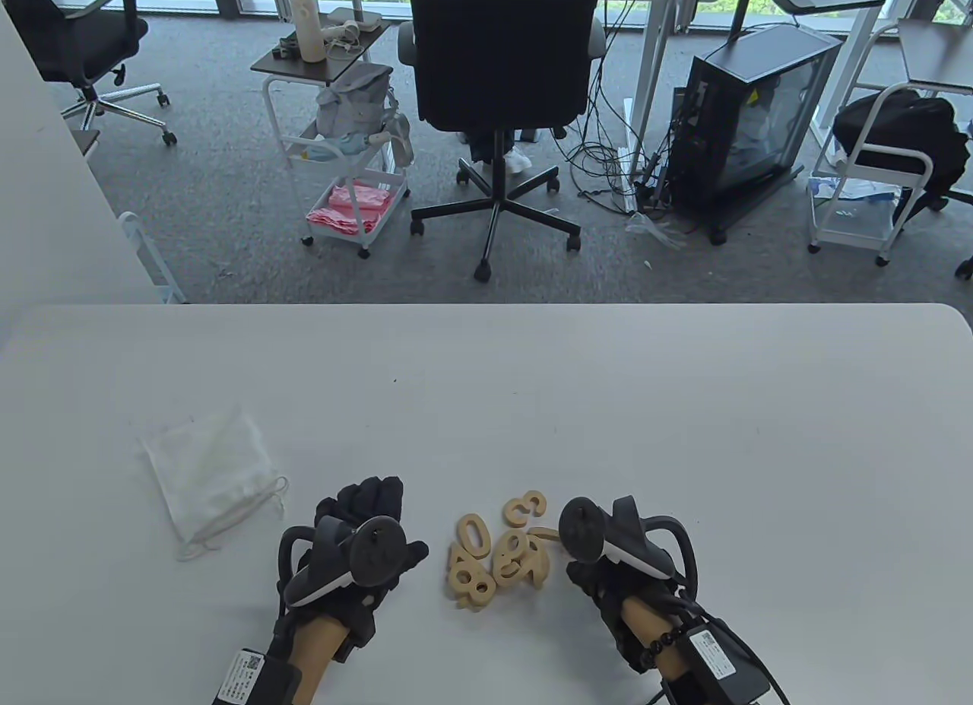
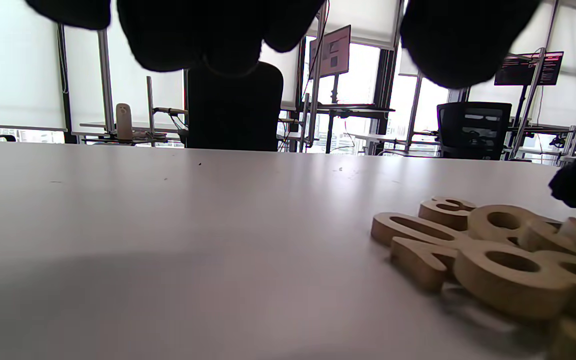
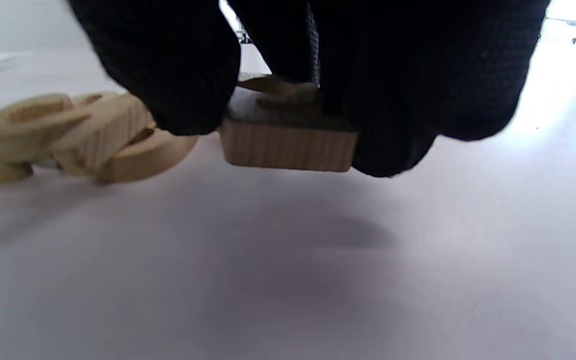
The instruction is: Empty bag and arrange number blocks in order
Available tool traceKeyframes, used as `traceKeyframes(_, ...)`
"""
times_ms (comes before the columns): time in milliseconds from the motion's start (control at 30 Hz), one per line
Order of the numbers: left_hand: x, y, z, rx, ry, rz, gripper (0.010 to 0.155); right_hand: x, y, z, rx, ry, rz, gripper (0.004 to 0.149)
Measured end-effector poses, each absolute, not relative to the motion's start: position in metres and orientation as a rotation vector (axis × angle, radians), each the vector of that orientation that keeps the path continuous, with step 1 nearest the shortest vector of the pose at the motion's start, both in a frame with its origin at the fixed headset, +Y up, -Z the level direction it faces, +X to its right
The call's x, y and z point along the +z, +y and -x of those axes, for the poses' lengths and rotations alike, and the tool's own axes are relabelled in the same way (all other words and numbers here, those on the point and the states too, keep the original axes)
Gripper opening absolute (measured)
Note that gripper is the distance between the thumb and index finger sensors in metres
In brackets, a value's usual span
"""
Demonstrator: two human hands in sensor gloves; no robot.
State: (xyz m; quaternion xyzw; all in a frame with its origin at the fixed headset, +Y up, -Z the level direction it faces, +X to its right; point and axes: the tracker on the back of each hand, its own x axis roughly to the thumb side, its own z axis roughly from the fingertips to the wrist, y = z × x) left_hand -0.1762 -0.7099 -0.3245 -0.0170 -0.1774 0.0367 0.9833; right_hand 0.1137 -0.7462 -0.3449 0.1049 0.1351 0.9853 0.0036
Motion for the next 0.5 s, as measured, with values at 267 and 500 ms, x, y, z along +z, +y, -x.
traceKeyframes(267,-0.312,-0.726,0.137,0.101,-0.46,0.155,0.095,-0.339,-0.76,-0.097,3.243,0.381,-0.357,0.075)
traceKeyframes(500,-0.308,-0.746,0.106,-0.033,-0.451,0.177,0.101,-0.34,-0.75,-0.102,3.141,0.457,-0.307,0.08)
